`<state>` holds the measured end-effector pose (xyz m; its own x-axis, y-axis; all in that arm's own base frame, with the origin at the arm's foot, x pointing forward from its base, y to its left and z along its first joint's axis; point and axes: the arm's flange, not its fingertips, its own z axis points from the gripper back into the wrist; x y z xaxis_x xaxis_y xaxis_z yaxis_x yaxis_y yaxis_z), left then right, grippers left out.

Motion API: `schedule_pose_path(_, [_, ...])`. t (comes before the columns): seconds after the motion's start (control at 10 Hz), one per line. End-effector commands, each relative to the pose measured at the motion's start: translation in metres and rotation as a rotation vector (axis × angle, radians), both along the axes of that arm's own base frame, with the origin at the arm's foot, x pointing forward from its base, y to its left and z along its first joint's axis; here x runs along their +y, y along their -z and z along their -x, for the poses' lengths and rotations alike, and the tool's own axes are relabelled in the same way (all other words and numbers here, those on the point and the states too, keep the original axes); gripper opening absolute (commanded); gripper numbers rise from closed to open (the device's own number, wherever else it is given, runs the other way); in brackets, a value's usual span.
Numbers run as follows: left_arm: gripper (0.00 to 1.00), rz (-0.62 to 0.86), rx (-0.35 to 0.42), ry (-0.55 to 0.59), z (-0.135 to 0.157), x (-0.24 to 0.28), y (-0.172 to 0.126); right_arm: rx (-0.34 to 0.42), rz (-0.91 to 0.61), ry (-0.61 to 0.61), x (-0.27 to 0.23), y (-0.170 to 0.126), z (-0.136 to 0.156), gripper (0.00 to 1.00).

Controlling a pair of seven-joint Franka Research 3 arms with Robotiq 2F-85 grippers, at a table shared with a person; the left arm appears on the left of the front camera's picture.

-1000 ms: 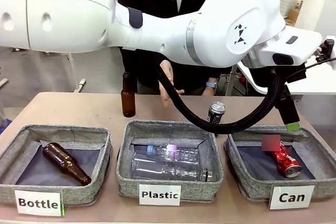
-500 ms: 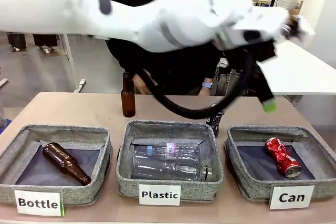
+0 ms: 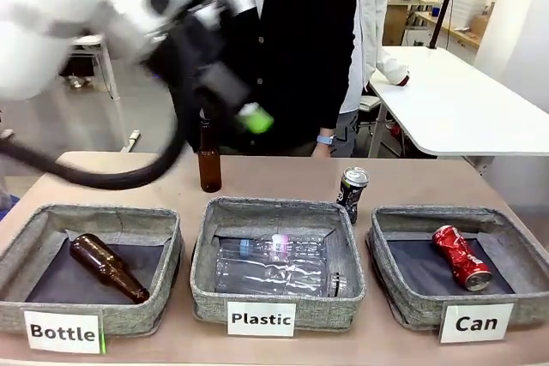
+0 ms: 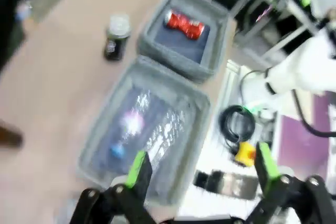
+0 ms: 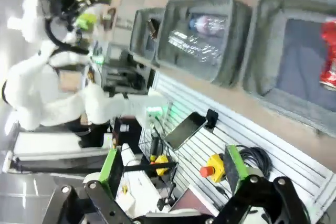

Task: Sort the can waste into the basket.
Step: Pick up the can waste from the table and place it in the right Fabric basket.

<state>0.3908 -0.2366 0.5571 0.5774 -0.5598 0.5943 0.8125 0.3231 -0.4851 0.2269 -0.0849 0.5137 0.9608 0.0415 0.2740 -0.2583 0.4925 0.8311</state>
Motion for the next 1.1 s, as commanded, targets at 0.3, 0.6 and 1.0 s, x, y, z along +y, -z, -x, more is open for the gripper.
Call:
schedule_pose_path(0.3, [1.00, 0.396, 0.456, -0.428, 0.041, 0.217, 0.090, 0.133, -0.387, -0.144, 0.074, 0.026, -0.037, 1.00])
schedule_pose_path(0.6, [1.00, 0.734, 0.429, -0.565, 0.083, 0.290, 0.139, 0.148, -0.472, -0.006, 0.057, 0.041, -0.049, 1.00])
schedule_pose_path(1.0, [1.00, 0.610, 0.501, -0.570, 0.049, 0.311, 0.116, 0.162, -0.453, -0.082, 0.050, 0.034, -0.071, 1.00])
